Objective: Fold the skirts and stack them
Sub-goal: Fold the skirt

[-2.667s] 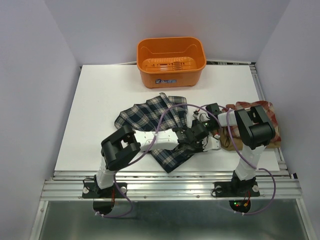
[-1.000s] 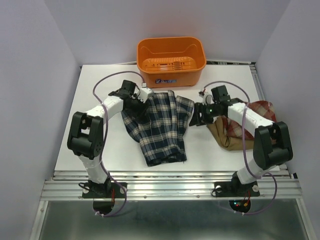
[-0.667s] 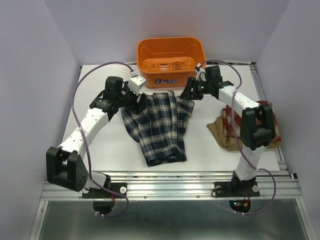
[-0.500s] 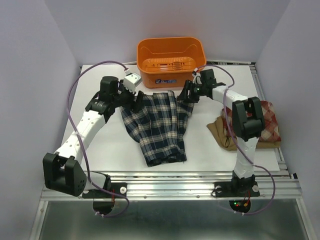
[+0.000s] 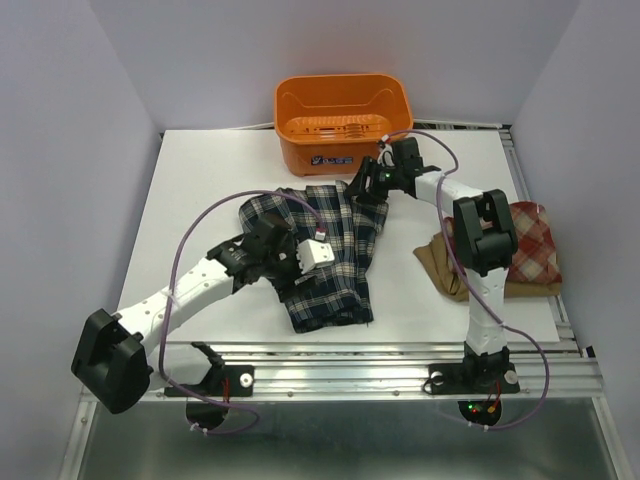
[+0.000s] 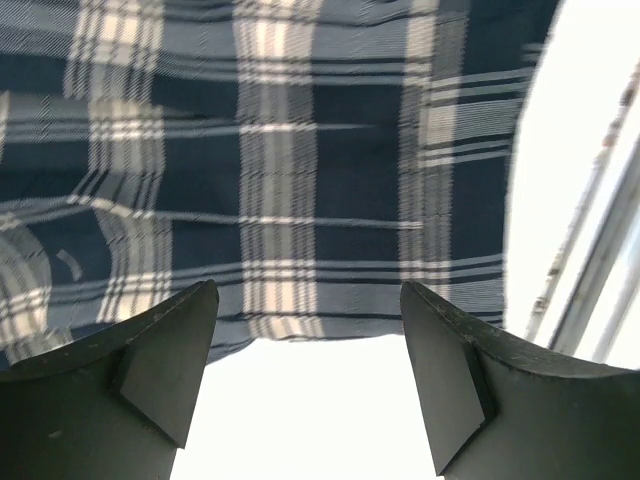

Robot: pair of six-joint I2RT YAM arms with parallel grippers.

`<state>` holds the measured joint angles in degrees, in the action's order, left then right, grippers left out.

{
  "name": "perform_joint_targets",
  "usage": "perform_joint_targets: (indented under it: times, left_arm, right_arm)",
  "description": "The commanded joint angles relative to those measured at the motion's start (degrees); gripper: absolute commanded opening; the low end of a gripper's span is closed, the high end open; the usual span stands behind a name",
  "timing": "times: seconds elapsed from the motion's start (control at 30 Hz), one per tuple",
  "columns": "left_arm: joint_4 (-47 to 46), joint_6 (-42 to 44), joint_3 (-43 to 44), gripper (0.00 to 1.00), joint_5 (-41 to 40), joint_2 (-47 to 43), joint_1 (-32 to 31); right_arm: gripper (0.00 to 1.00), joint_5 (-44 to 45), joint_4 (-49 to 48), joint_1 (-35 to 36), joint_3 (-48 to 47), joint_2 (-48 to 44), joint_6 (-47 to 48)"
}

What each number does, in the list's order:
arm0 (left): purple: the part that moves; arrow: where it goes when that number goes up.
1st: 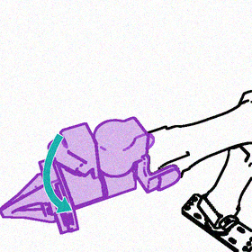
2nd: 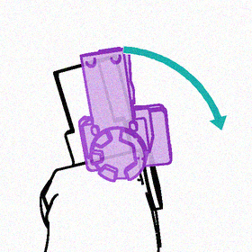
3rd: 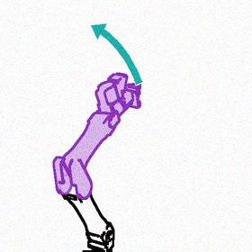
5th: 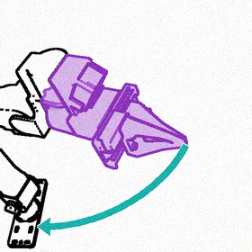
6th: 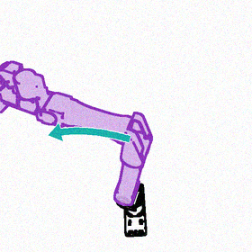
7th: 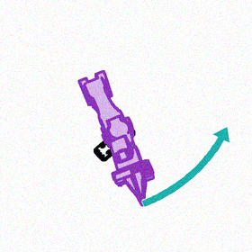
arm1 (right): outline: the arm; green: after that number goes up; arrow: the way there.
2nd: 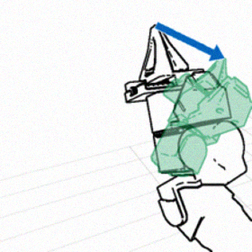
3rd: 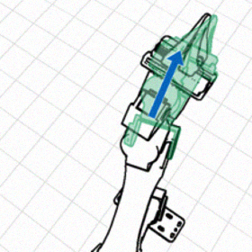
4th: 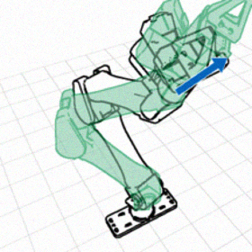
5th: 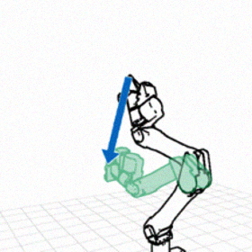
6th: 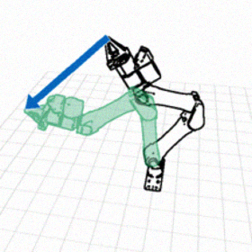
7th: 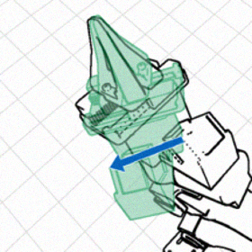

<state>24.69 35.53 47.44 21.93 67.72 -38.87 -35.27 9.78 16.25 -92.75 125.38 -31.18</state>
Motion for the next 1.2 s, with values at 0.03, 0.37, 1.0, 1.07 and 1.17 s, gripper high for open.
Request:
perform_joint_targets:
  times: [0.03, 0.37, 1.0, 1.07, 1.17]
  left_arm:
    - [-5.61, -0.89, 0.46, 0.85, -6.03, 0.57, 1.95]
    - [-6.32, -5.38, 2.57, 0.87, -0.40, 1.18, 10.39]
    - [-9.49, -12.05, 2.21, 0.89, -3.83, -0.93, 13.73]
    - [-9.39, -13.11, 2.92, 0.89, -3.74, -0.66, 15.13]
    - [-9.22, -14.61, 4.32, 0.89, -3.65, -0.75, 17.86]
  right_arm:
    - [0.62, -1.12, -4.16, 1.23, -3.75, 0.21, -1.08]
    - [0.63, -2.00, -4.42, 3.09, -5.60, 5.22, -3.01]
    - [0.01, -0.50, -12.42, 3.61, 1.09, -9.27, -7.32]
    - [0.01, -0.59, -11.81, 4.14, 0.56, -10.24, -6.79]
    - [0.01, 0.37, -9.97, 4.14, 0.90, -13.40, -4.52]
